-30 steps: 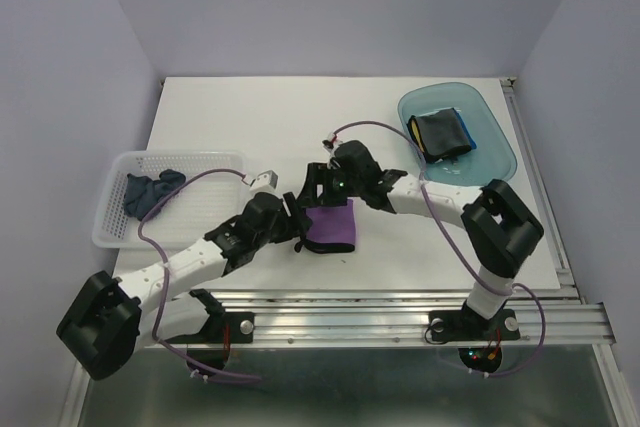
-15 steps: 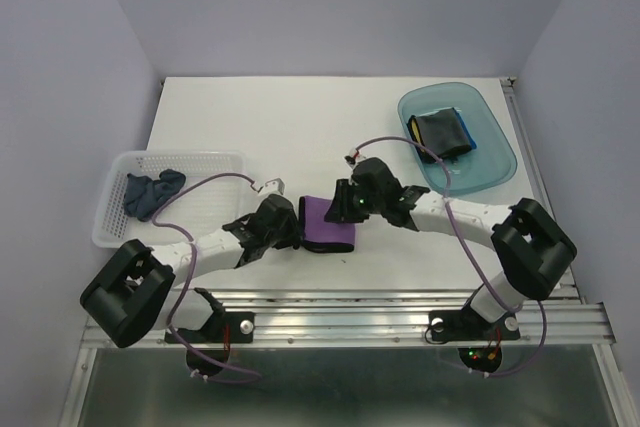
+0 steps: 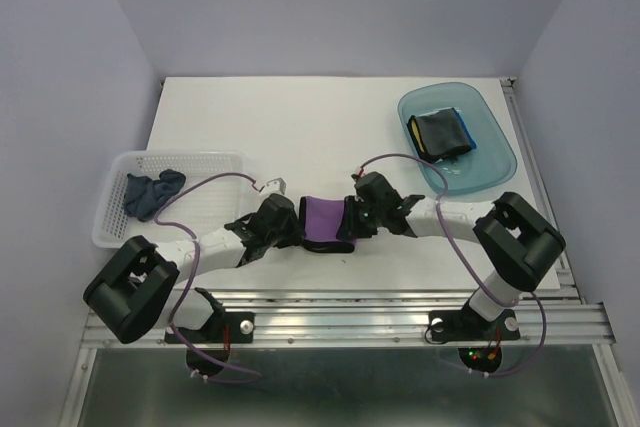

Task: Fold and stack the towels
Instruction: Fold the towel

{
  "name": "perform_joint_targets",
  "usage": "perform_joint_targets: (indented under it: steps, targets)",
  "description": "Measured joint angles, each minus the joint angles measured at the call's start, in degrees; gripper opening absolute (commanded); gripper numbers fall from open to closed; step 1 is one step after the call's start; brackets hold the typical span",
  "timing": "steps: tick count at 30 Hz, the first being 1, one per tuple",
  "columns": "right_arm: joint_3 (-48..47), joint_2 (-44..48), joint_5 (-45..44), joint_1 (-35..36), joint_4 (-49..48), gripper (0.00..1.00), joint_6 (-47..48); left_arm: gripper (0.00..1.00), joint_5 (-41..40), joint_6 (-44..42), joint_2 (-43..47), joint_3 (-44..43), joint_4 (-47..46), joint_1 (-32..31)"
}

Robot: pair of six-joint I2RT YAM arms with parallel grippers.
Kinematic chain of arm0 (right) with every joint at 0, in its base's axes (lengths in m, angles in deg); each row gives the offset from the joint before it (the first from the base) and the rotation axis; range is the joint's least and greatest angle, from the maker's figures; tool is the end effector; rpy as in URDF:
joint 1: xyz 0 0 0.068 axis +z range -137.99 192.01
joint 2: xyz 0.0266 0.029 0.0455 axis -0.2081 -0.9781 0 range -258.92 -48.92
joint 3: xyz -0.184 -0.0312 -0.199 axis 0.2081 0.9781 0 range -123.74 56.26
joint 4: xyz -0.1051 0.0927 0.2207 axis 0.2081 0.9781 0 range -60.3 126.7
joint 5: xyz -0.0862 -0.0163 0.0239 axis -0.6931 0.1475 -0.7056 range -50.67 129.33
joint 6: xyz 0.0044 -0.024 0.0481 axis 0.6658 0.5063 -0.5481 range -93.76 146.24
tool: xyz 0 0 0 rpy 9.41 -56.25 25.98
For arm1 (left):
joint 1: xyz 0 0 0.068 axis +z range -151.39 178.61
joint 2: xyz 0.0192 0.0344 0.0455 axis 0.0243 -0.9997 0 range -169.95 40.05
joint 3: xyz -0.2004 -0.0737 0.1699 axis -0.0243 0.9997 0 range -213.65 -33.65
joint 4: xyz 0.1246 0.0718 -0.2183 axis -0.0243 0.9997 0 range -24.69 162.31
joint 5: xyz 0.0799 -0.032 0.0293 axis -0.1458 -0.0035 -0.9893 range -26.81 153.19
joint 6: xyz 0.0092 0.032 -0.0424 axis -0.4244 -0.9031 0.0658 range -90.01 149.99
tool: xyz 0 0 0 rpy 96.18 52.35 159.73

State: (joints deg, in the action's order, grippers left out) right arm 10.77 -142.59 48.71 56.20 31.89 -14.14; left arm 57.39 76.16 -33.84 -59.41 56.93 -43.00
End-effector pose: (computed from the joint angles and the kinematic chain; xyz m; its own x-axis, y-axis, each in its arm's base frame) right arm 0.2215 0.2234 0.1503 -0.9145 0.0024 -0.4045 -0.2229 0.8315 0.5088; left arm 0.1811 -0.1561 0.1549 -0.7657 -0.2798 -0.5791 0.0724 0.8572 -0.5098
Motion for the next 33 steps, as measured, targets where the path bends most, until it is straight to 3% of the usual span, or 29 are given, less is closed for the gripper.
perform_joint_targets:
  steps: [3,5,6,9,11,13,14,16,21,24,27,33]
  targets:
    - [0.00,-0.17,0.17,-0.07,-0.39,0.34,0.33,0.34,-0.02,-0.11,-0.28,0.00,-0.39,0.00]
    - [-0.02,-0.15,0.44,-0.13,-0.46,0.43,1.55,0.34,0.02,-0.28,-0.33,-0.11,-0.39,0.00]
    - [-0.17,0.00,0.61,-0.13,-0.24,0.54,2.40,0.34,0.07,-0.39,-0.37,-0.15,-0.39,0.00]
    - [-2.03,0.70,0.39,-0.04,1.86,0.74,6.84,0.36,0.31,-0.72,-0.44,-0.22,-0.39,0.00]
    - [-4.20,2.01,-0.13,0.04,3.50,0.82,12.02,0.46,0.52,-0.98,-0.44,-0.22,-0.42,0.00]
    - [-6.84,3.80,-1.05,0.04,4.87,0.95,17.16,0.65,0.90,-1.36,-0.31,-0.35,-0.76,0.00]
    - [-8.59,5.05,-2.08,0.04,5.14,1.00,19.45,0.69,1.14,-1.46,-0.04,-0.39,-0.96,0.00]
    - [-11.45,6.95,-4.11,0.04,5.22,1.00,23.08,0.75,1.22,-2.16,1.31,-0.63,-0.50,0.00]
    - [-14.78,11.47,-11.78,-0.11,6.12,1.00,28.15,0.81,0.98,-3.67,6.82,-0.76,2.58,0.00]
    - [-17.53,10.49,-16.46,-0.72,11.91,1.00,25.46,0.85,-0.11,-4.28,12.15,-1.62,4.63,0.00]
    - [-17.86,9.25,-18.05,-1.55,16.15,1.00,20.26,0.99,-1.70,-4.85,16.70,-2.93,5.90,0.00]
    - [-14.19,8.63,-17.07,-2.16,19.47,1.00,11.02,0.99,-5.05,-5.49,21.70,-4.11,8.85,0.00]
